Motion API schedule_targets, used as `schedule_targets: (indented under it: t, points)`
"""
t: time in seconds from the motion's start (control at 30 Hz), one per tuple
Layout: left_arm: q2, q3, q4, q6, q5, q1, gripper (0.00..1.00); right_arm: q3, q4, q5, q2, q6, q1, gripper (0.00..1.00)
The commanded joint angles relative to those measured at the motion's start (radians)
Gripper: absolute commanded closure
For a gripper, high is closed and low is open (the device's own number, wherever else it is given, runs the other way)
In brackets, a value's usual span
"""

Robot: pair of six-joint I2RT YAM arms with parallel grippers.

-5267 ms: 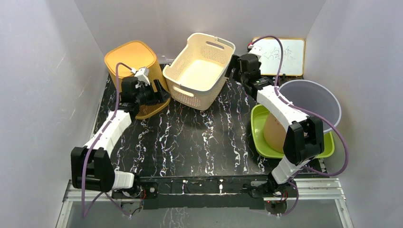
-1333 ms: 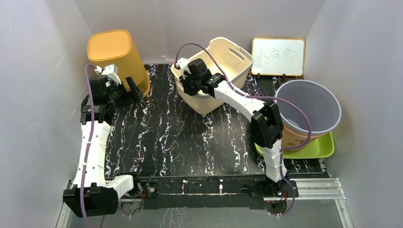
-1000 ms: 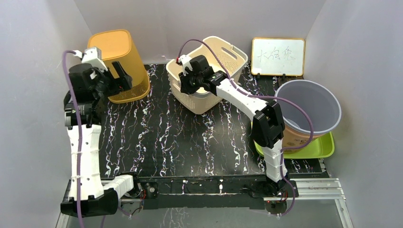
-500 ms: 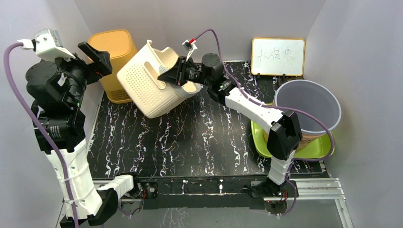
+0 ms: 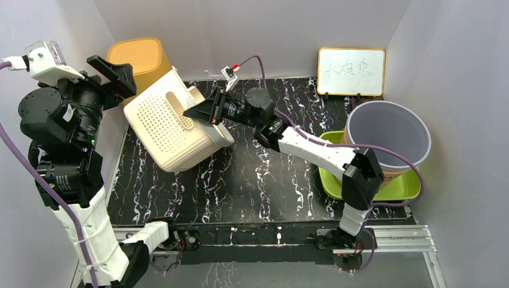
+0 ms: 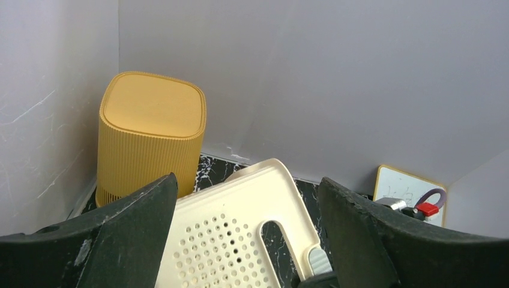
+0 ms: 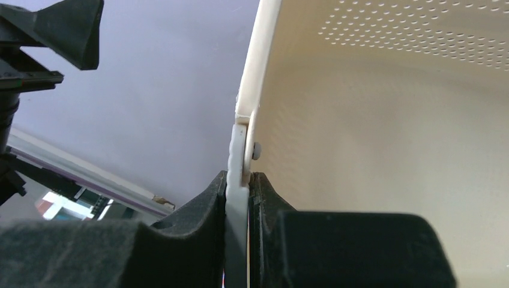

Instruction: Turn the large container upside down

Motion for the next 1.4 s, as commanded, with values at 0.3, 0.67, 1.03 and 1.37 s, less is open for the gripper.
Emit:
schedule_targets:
  t: [0.3,0.67,1.03,1.37]
  points:
    - [0.006,0.017,0.006,-0.017,0.065,-0.003,0.15,-0.174,0.683,0.011,-0.043,0.465,0.009,1.0]
    - [0.025,0.043,0.0,-0.013,0.065,-0.011,0.16,-0.252,1.037,0.104,0.103,0.771,0.032,1.0]
    - [0.039,0.027,-0.006,-0.003,0.068,-0.02,0.18,-0.567,1.157,0.155,0.11,0.903,-0.208,1.0]
    - [0.034,-0.004,0.002,-0.001,0.099,-0.021,0.18,-0.529,1.029,-0.021,0.282,0.773,-0.393,1.0]
